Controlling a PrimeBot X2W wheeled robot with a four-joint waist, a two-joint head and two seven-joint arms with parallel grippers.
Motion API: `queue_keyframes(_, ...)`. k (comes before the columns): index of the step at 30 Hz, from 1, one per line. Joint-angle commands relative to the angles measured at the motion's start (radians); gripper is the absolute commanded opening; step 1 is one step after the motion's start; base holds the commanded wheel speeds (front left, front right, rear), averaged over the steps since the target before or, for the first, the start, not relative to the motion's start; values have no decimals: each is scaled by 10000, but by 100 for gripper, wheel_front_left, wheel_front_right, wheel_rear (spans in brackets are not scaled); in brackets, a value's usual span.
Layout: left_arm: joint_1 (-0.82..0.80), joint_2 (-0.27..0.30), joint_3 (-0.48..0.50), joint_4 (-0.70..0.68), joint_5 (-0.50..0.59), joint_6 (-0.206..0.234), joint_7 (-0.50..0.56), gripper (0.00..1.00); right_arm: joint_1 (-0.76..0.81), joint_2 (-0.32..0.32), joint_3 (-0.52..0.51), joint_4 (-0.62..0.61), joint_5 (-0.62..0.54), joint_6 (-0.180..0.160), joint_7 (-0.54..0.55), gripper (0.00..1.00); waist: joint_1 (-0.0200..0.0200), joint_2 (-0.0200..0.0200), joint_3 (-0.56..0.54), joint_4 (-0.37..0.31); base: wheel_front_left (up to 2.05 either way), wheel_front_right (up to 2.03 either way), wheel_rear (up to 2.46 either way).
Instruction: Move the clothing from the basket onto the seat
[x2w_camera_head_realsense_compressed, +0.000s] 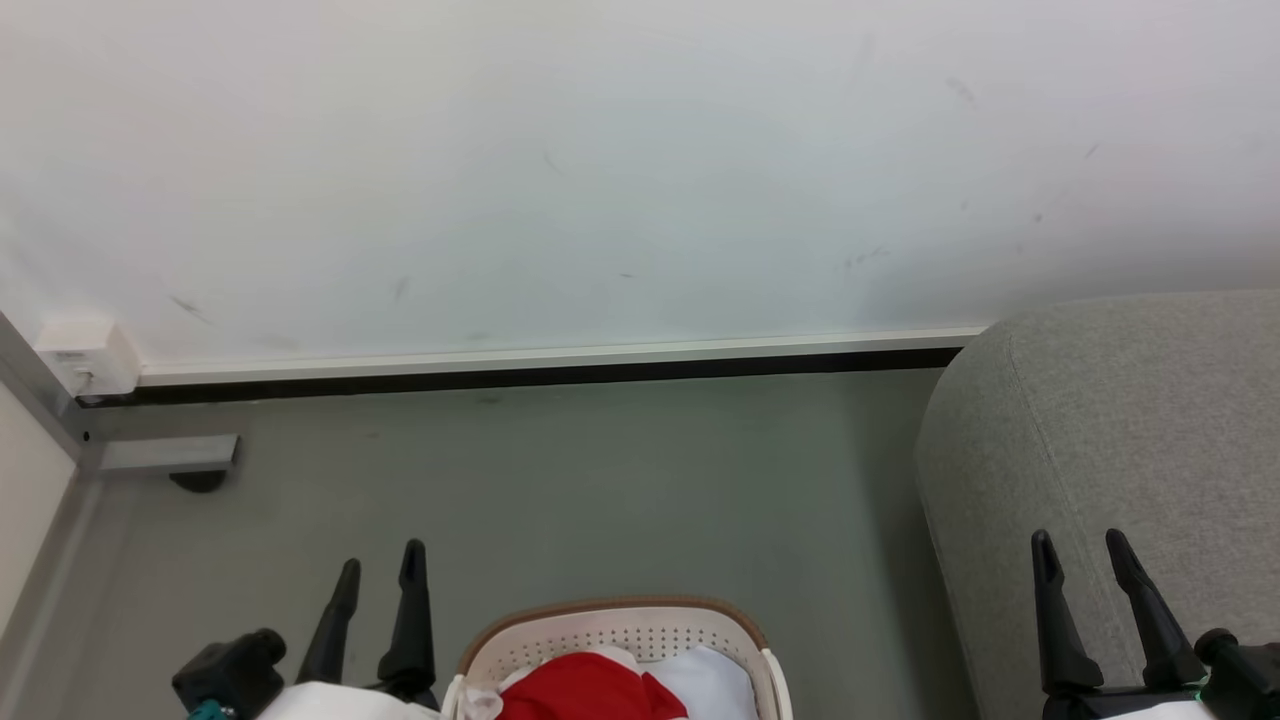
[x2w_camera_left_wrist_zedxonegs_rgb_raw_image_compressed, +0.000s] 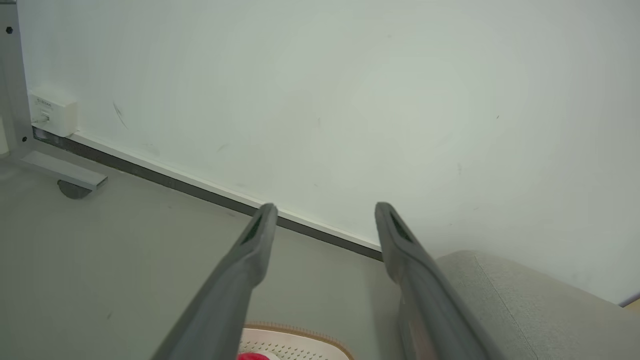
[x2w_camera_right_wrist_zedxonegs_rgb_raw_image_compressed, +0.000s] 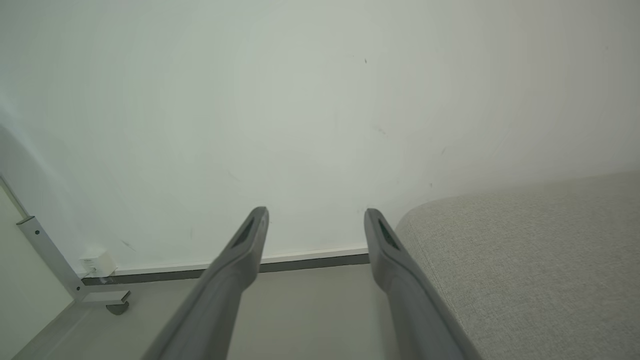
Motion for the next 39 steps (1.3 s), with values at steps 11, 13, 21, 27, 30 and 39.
queue_keyframes(11,127,91,133,99,1607,-77,-287,100,73,-115,219,116,-721,-17,-314,100,0,0,1,20,0,0,0)
queue_keyframes(13,137,92,148,115,1835,-96,-327,100,94,-105,221,132,-775,-17,-351,100,0,0,-4,39,0,0,0)
queue_keyframes(21,250,94,179,174,2515,-173,-492,100,209,-12,114,182,-963,-18,-498,100,0,0,-51,88,0,0,0)
queue_keyframes(27,304,94,150,200,2903,-180,-567,100,277,44,58,252,-1111,-19,-597,100,0,0,-74,111,0,0,0)
queue_keyframes(30,310,96,150,218,3094,-189,-621,100,274,70,54,287,-1236,-20,-660,100,0,0,-71,114,0,0,0)
queue_keyframes(39,324,96,186,330,3454,-167,-715,100,331,117,40,419,-1314,-21,-736,100,0,0,-101,137,0,0,0)
